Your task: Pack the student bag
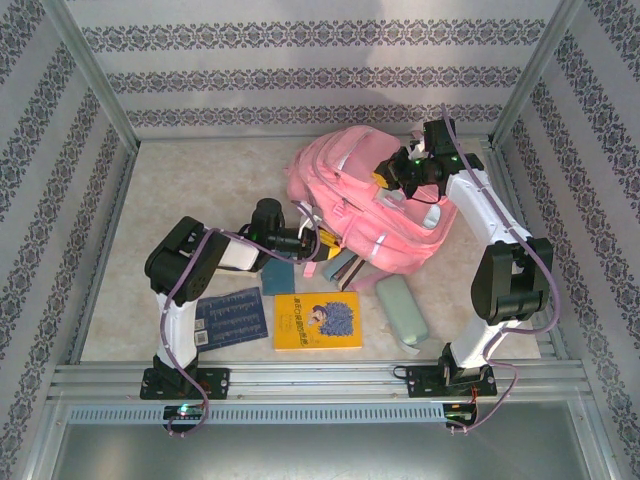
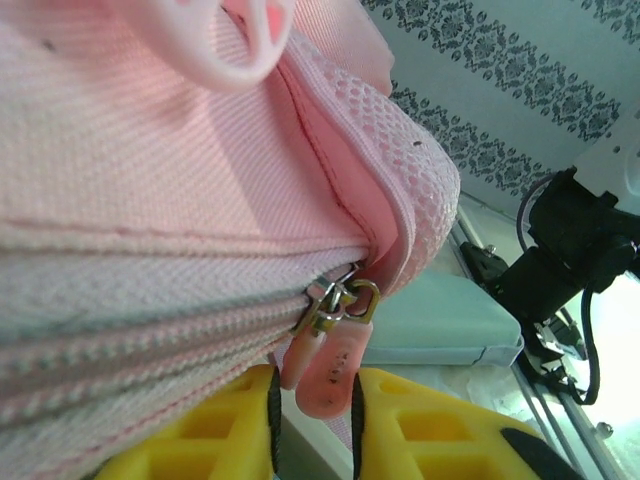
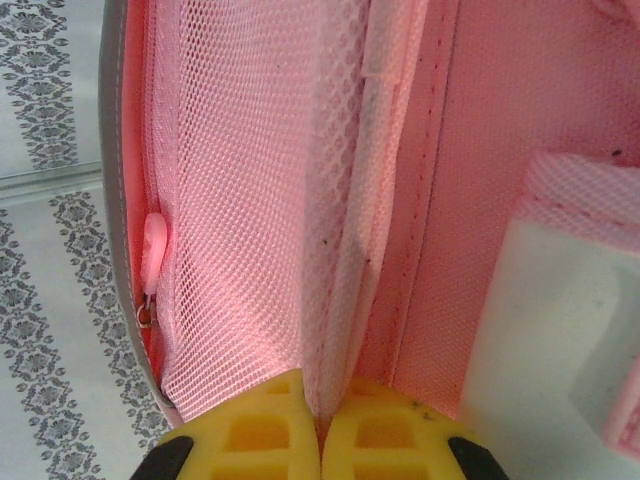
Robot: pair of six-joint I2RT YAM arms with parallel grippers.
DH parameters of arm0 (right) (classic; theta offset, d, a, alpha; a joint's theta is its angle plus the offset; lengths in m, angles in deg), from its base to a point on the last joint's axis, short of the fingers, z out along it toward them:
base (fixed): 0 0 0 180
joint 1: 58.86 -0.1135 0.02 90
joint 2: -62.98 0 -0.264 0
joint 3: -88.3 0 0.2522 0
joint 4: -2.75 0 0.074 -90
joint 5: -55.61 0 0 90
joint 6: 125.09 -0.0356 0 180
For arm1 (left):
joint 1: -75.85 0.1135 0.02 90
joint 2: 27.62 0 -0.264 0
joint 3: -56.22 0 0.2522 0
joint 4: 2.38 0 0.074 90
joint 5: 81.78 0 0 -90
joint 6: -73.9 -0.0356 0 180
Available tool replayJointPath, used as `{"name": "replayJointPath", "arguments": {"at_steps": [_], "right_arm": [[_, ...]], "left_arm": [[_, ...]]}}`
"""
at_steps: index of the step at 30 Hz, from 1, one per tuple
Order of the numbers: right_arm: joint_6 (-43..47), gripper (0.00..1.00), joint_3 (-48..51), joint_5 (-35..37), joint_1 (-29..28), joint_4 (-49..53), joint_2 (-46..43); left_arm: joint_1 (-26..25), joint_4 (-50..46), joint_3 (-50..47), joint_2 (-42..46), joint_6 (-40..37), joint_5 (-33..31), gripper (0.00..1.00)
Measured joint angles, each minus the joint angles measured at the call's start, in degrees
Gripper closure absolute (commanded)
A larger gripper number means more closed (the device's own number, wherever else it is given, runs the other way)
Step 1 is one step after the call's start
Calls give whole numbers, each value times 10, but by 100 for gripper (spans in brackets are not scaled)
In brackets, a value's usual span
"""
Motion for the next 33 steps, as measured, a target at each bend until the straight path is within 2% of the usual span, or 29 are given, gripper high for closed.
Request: {"name": "replayJointPath", "arguments": {"at_steps": [8,13,15,20,24,33], "right_arm": [[0,100,1,0,0,-1,0],[0,100,5,0,0,-1,0],[0,100,8,0,-2,-2,0],[3,100,9,0,-4,-2,0],[9,100,9,1,-5,-1,0],[40,100,9,6,-7,20,0]], "left_arm": [[-5,18,0,-2,21,-3,68],[-9,23,0,-2,25,-7,68],[-9,23,0,-2,27,-11,72],[-9,40,6,-14,47,-12,90],[-9,53,6,-20,57,-17,98],[-3,81,-25,-19,77,-38,100]]}}
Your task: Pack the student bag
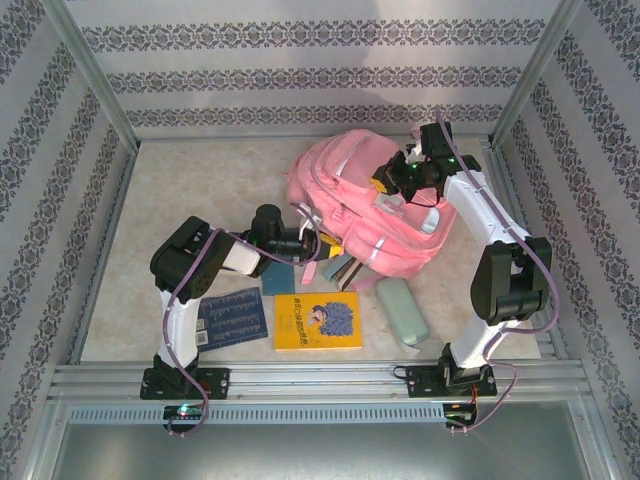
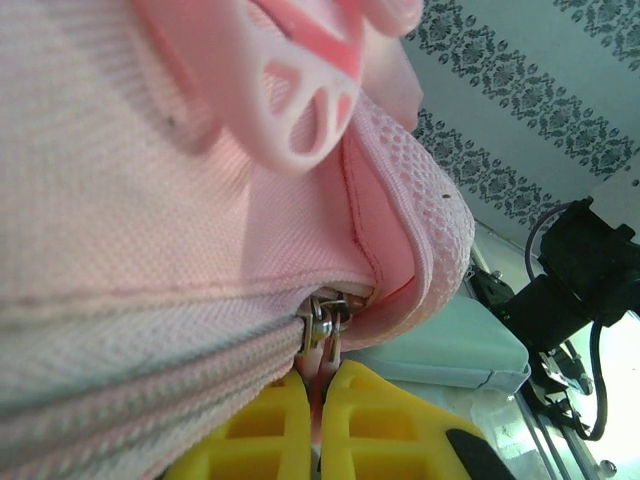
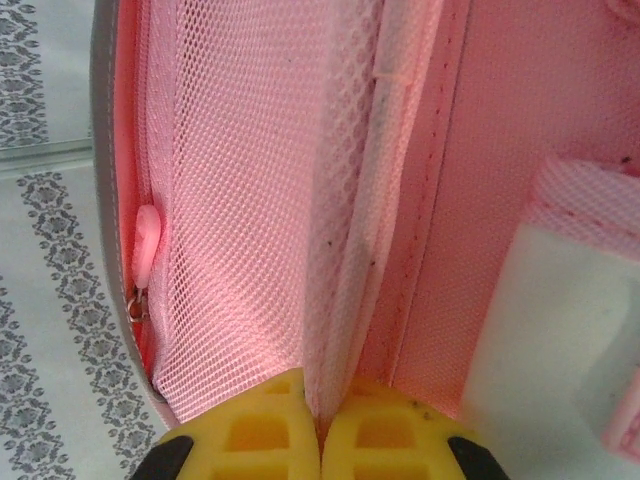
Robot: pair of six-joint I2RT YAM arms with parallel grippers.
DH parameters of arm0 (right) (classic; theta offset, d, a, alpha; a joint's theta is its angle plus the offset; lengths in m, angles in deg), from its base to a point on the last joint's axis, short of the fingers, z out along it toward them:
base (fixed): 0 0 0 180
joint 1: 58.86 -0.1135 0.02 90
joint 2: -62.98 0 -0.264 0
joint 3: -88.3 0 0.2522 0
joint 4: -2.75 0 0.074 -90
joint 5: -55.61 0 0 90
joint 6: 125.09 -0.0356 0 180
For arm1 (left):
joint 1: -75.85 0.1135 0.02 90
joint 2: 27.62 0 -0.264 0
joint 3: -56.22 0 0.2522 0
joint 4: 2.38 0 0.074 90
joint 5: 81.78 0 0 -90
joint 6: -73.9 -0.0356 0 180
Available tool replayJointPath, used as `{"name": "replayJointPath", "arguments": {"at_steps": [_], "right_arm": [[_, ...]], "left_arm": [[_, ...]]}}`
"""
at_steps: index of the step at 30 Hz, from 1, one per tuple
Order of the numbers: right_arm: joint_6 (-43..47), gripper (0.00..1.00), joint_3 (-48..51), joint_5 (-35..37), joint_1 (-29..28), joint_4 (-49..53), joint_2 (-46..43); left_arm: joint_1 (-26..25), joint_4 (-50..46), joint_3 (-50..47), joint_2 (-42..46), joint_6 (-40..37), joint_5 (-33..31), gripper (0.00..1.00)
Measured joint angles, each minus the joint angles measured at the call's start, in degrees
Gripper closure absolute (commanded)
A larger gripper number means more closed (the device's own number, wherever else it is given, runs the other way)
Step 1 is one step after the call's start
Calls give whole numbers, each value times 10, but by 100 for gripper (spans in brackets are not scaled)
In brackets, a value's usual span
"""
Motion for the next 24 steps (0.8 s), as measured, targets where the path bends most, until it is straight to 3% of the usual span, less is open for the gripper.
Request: {"name": "replayJointPath", "arguments": {"at_steps": [5,14,21,24], "right_arm": [[31,100,-11,16,-4,30,0],[110,100,-69,71,-32,127,9],[130,100,-84,76,-37,147,10],[130,100,-84,71,-37,148,10]], "left_arm": [[14,9,-42,23,7,-26,100],[43,-27,-86,99,9,-146,100],[32,-64,-92,132,-3,-118,71],[12,-93,-114,169,-24,-113,65]]}}
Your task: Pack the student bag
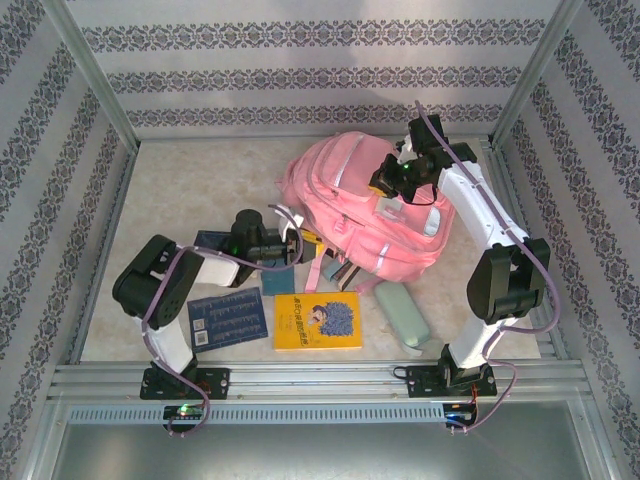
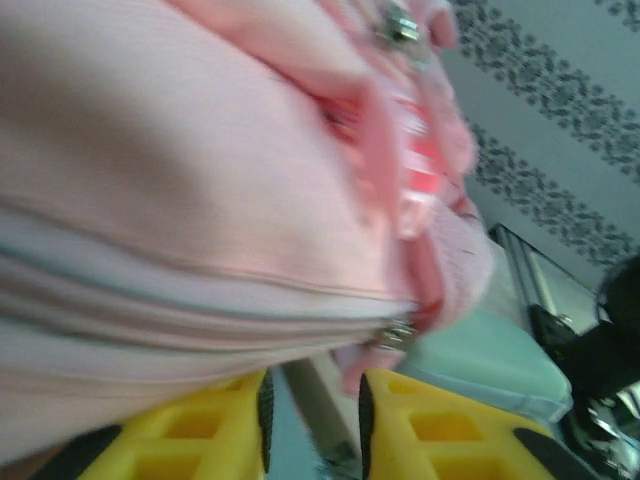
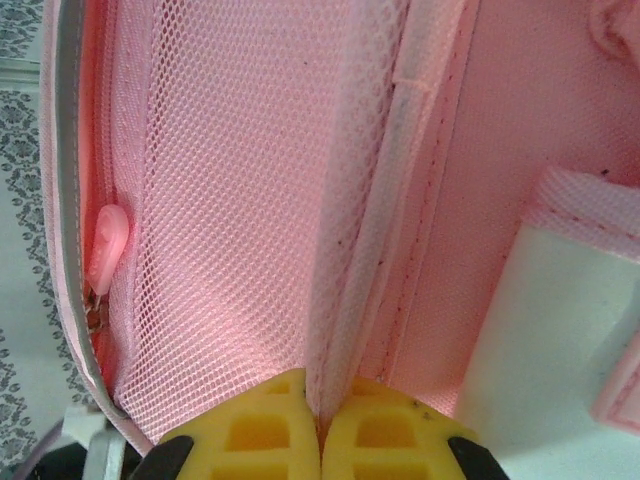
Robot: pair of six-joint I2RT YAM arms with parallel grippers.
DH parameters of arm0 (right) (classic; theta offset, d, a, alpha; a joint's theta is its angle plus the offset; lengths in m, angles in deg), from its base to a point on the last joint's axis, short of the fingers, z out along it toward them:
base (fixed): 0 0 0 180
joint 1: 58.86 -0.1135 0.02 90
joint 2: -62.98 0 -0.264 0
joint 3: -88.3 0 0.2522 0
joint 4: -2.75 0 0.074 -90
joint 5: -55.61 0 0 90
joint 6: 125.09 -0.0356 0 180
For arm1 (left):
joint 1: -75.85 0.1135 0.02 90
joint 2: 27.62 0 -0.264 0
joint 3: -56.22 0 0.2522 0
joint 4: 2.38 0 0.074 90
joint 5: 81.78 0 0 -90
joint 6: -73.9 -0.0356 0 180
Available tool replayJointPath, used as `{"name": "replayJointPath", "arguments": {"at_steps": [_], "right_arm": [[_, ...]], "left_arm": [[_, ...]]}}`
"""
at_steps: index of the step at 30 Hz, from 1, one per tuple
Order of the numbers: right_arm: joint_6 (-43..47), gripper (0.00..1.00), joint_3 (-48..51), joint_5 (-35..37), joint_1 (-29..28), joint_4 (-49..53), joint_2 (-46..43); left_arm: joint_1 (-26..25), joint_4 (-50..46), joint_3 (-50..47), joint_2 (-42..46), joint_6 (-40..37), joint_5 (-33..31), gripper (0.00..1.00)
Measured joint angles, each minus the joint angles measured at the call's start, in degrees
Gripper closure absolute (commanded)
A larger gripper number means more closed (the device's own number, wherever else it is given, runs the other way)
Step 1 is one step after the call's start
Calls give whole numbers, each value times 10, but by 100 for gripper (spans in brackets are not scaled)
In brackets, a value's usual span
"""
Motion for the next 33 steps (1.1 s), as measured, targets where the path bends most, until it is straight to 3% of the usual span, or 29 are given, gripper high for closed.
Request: {"name": "replayJointPath", "arguments": {"at_steps": [7,12,21,33], "right_arm": [[0,100,0,-5,0,-1,0],[0,100,0,-6,-2,-1,0],[-2,100,8,-11,-7,-8,0],[-7,100,13,-15,-9,-15,0]], "left_arm": [[-40,-40,-32,47,-40,-7,54],[-63,-73,-37,47,-63,-50,49],[-85,-84,-14,28,-80,-137,56],[-108,-75,3,-3,-76,-170,52]]}}
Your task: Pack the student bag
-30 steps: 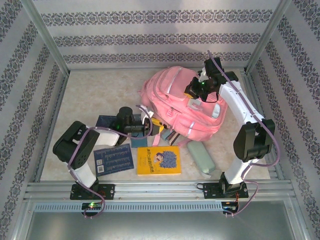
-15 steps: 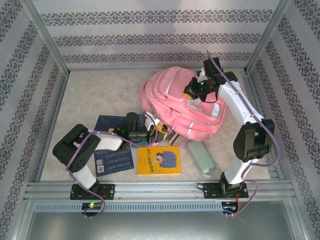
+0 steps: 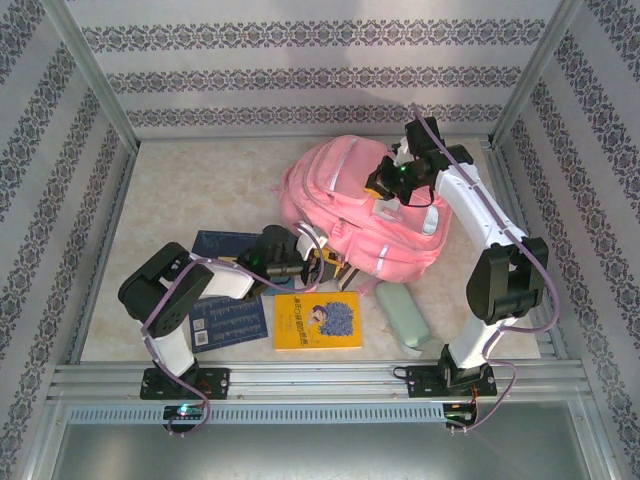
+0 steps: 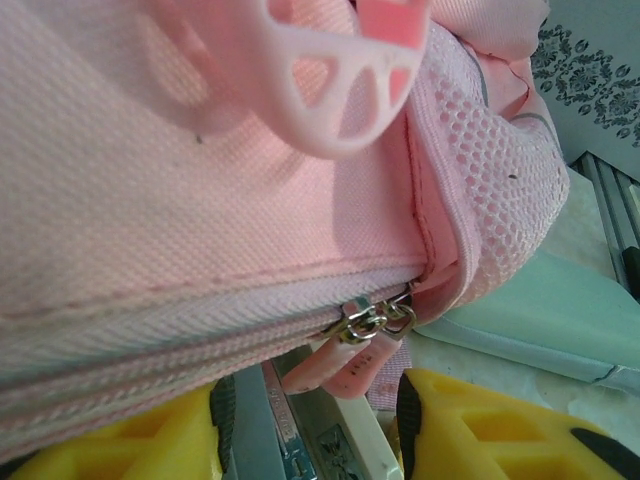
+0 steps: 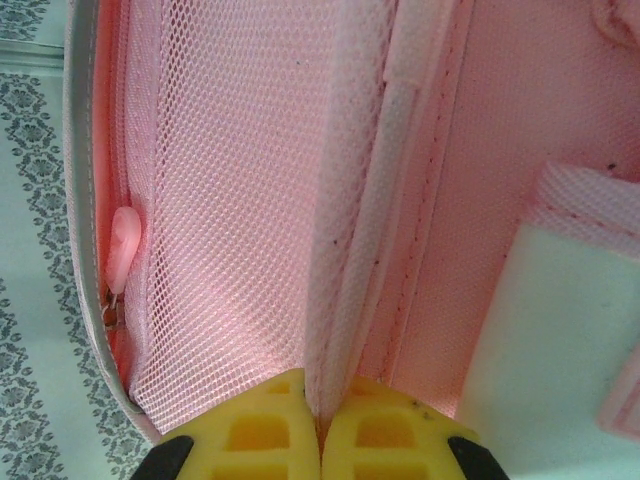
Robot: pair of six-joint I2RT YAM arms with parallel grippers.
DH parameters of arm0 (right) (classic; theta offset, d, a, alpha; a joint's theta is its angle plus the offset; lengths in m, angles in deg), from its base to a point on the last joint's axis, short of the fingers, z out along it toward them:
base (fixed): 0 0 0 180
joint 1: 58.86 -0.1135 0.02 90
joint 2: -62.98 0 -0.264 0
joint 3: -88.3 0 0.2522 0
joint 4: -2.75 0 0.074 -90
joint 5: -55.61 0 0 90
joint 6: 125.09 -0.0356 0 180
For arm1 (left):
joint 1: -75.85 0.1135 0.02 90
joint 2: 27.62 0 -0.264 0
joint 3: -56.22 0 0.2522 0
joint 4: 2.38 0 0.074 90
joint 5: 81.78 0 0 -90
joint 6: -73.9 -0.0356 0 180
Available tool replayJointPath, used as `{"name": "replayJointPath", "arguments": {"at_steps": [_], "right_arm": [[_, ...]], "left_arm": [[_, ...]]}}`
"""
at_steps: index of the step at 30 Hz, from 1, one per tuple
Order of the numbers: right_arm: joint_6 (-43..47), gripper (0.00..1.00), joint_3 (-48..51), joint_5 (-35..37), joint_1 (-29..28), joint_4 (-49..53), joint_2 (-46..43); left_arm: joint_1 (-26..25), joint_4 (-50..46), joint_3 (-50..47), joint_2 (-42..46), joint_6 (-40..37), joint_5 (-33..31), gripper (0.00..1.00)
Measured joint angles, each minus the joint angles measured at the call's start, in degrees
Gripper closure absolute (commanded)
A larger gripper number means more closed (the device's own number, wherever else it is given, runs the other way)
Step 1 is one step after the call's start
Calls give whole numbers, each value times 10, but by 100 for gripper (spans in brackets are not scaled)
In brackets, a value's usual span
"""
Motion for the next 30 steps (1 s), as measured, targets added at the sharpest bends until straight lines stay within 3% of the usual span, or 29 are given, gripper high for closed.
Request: {"name": "replayJointPath", "arguments": {"at_steps": [5,18,30], "right_arm": [[-14,100,4,0,-2,-9,0],[-28,100,9,2,-18,-30,0],[-21,100,10,14,-18,-17,0]], "left_arm": [[-8,7,0,-3,12,-19,55],[-11,4,13,-9,38,-81,100],[-11,10,-18,9,41,-104,100]]}}
